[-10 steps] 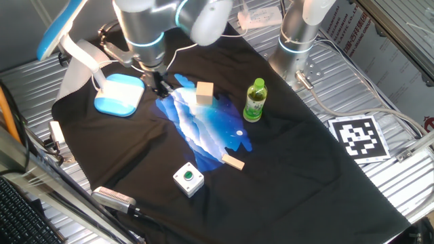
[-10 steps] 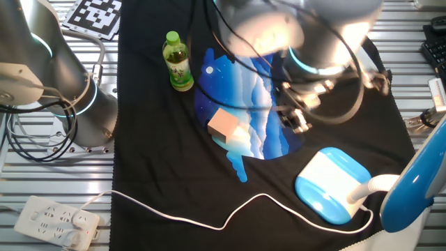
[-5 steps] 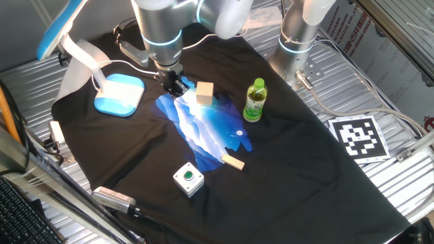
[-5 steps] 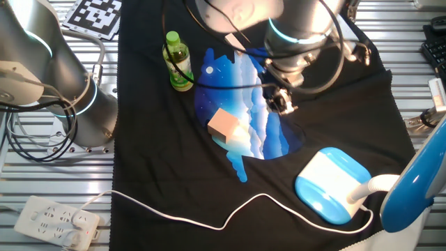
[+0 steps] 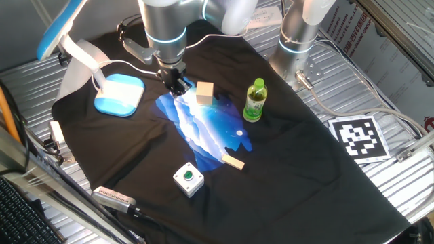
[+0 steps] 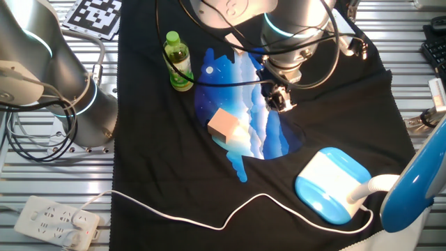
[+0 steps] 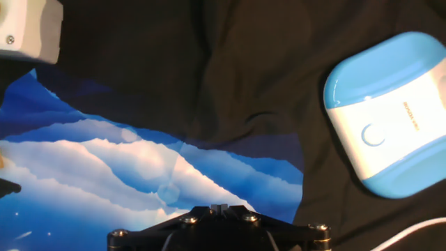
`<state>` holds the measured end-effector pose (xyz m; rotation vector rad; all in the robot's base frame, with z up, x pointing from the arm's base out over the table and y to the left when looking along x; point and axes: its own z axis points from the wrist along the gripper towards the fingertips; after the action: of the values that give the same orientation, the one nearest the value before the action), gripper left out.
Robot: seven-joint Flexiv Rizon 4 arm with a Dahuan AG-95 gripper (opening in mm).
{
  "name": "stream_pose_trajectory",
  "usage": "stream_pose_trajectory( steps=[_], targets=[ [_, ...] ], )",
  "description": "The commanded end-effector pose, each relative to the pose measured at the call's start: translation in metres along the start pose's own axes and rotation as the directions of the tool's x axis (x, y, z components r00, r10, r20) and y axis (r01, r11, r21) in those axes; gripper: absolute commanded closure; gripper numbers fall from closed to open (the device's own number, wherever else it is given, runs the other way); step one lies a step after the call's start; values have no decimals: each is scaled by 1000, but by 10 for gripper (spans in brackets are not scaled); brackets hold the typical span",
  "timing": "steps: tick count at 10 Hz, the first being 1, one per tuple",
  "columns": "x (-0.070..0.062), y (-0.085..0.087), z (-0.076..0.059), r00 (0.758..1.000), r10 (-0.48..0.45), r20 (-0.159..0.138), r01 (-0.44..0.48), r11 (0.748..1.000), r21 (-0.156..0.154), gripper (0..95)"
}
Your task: Turn on the desk lamp by pressing the button
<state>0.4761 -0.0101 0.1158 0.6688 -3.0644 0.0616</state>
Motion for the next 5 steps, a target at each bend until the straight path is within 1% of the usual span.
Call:
stream_pose_trajectory(
  steps=[1,2,4,5],
  targets=[
    [2,1,0,1000,-7,3,7,1000,-2,950],
    [2,0,0,1000,-8,9,8,1000,-19,950],
    [2,0,0,999,30,10,-30,997,-67,950],
    [2,0,0,999,42,11,-41,996,-74,950]
  ],
)
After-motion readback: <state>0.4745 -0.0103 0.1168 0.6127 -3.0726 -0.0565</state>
